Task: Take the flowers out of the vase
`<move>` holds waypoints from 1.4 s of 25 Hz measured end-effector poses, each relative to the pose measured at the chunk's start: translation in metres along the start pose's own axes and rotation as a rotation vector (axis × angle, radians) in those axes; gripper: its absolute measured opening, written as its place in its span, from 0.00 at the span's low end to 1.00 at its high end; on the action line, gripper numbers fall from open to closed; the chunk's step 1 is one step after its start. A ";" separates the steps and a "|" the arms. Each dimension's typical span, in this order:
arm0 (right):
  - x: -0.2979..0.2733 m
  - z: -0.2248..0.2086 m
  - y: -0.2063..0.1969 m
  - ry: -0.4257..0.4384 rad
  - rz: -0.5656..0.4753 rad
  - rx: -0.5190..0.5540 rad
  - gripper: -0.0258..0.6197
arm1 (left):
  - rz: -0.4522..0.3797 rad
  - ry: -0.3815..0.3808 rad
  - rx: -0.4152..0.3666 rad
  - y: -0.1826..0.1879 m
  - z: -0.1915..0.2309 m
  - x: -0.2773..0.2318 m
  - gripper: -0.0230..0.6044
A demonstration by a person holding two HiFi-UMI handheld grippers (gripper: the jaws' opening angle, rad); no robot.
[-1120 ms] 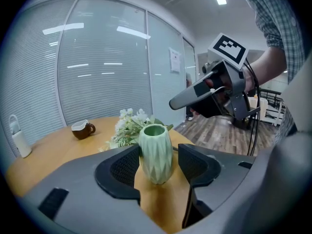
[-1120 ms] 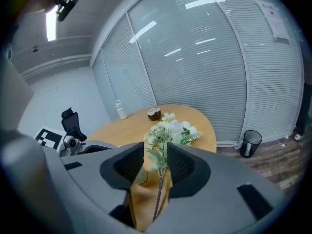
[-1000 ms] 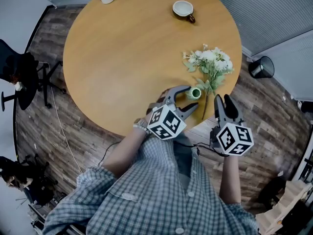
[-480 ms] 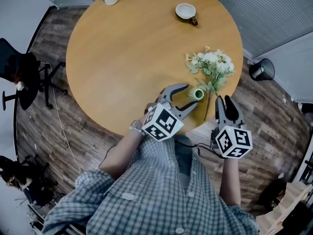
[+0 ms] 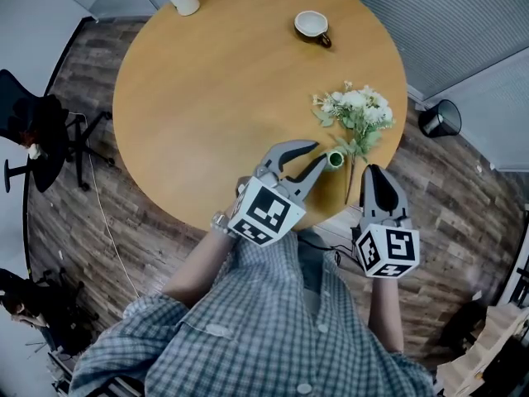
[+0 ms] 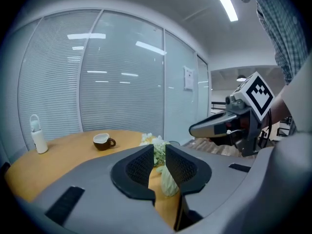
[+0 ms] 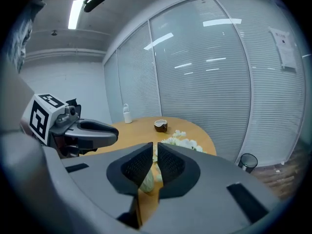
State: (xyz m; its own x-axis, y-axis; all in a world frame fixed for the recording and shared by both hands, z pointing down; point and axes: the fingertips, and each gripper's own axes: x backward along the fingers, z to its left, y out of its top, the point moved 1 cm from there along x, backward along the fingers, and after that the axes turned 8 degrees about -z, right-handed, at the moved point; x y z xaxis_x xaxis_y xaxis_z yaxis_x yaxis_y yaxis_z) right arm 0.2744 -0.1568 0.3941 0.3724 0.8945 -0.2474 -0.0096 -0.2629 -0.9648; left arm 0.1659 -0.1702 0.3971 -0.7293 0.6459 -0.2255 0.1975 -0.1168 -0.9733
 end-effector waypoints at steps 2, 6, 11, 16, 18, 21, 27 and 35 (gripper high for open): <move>0.005 0.002 0.007 0.002 -0.019 0.004 0.08 | -0.024 -0.001 -0.012 0.012 0.000 0.003 0.14; 0.014 0.008 0.022 0.012 -0.061 0.014 0.07 | -0.049 -0.003 -0.034 0.030 -0.003 0.008 0.09; 0.019 0.013 0.036 0.028 -0.098 -0.010 0.07 | -0.057 -0.004 -0.047 0.039 -0.008 0.016 0.05; 0.023 0.016 0.054 0.032 -0.139 -0.015 0.06 | -0.105 0.002 -0.070 0.057 -0.008 0.026 0.05; 0.025 0.018 0.059 0.037 -0.149 0.007 0.06 | -0.109 0.013 -0.071 0.058 -0.007 0.030 0.05; 0.027 0.017 0.062 0.023 -0.155 0.033 0.06 | -0.119 0.030 -0.063 0.060 -0.005 0.031 0.05; 0.032 0.020 0.061 0.011 -0.150 0.042 0.06 | -0.125 0.033 -0.067 0.063 -0.008 0.032 0.05; 0.039 0.023 0.057 0.010 -0.143 0.035 0.06 | -0.137 -0.007 -0.089 0.066 -0.016 0.032 0.05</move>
State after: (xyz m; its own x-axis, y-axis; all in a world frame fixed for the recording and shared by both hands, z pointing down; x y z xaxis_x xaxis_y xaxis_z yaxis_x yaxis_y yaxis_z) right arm 0.2670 -0.1288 0.3278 0.3819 0.9181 -0.1060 0.0123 -0.1197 -0.9927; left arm 0.1658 -0.1450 0.3259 -0.7576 0.6463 -0.0916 0.1531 0.0395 -0.9874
